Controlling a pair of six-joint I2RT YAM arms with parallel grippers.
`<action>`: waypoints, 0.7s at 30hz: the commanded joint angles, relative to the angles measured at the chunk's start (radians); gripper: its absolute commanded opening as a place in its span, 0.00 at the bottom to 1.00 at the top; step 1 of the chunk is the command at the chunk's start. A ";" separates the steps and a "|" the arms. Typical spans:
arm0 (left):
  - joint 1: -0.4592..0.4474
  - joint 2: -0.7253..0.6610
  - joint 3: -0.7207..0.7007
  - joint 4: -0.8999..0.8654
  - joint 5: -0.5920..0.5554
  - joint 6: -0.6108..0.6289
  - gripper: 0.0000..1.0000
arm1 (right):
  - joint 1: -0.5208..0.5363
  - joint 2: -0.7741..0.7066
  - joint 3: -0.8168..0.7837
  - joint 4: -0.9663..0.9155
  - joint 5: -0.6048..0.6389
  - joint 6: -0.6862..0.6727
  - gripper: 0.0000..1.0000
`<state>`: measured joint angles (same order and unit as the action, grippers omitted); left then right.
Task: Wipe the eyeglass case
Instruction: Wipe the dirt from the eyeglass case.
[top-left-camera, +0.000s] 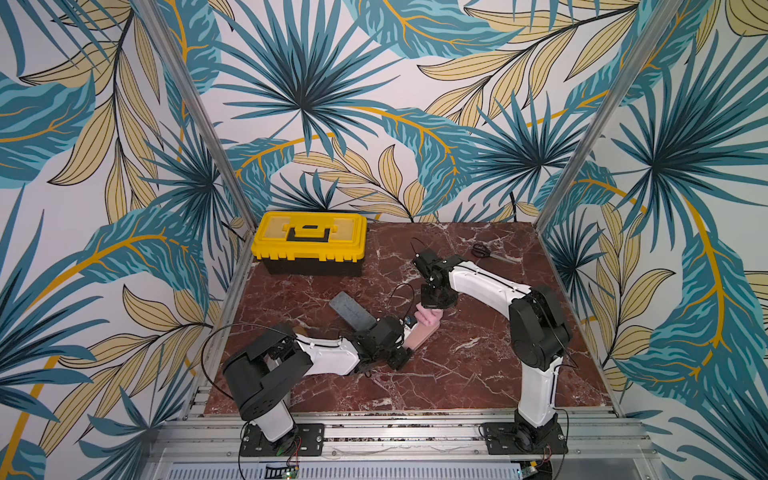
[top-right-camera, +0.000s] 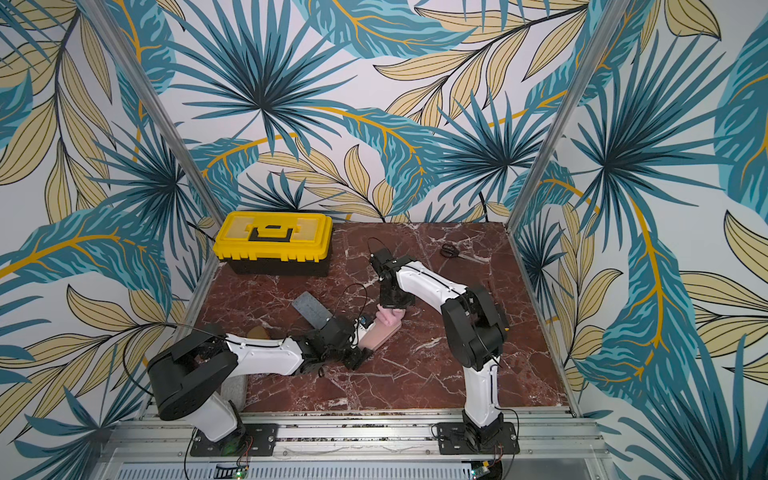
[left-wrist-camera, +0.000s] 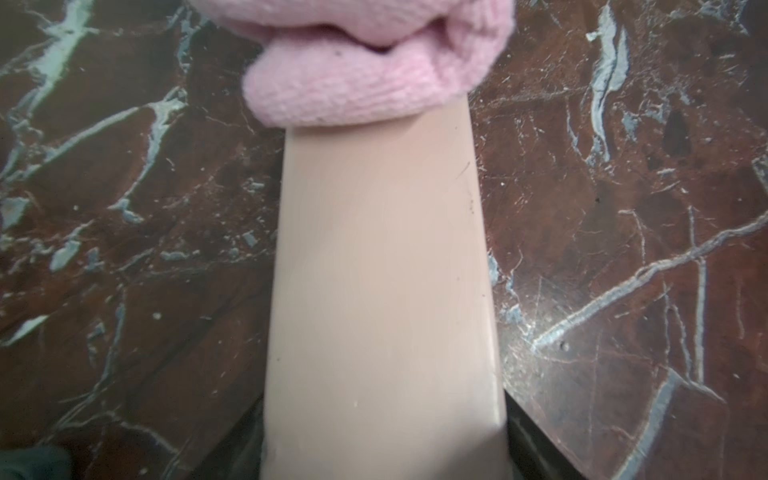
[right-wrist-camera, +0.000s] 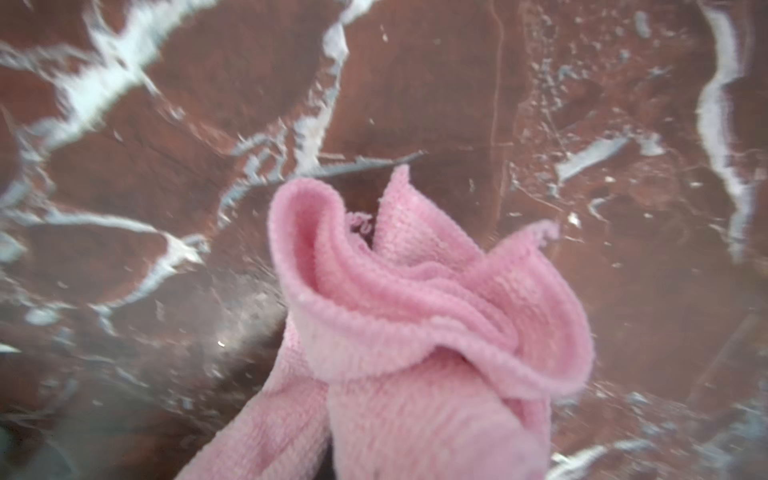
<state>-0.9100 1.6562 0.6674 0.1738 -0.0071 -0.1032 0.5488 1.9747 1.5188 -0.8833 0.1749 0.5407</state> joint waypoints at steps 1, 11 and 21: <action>-0.010 -0.008 -0.027 -0.048 0.032 -0.020 0.00 | 0.056 -0.058 -0.009 -0.031 -0.185 -0.025 0.00; -0.010 -0.022 -0.013 -0.099 0.024 -0.028 0.02 | -0.124 0.006 -0.139 -0.017 0.026 -0.028 0.00; -0.015 0.006 0.146 -0.385 0.077 -0.104 0.64 | -0.185 -0.203 -0.293 0.013 -0.139 0.032 0.00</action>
<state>-0.9169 1.6493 0.7704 -0.0299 0.0078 -0.1577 0.3435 1.7962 1.2984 -0.8738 0.1421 0.5308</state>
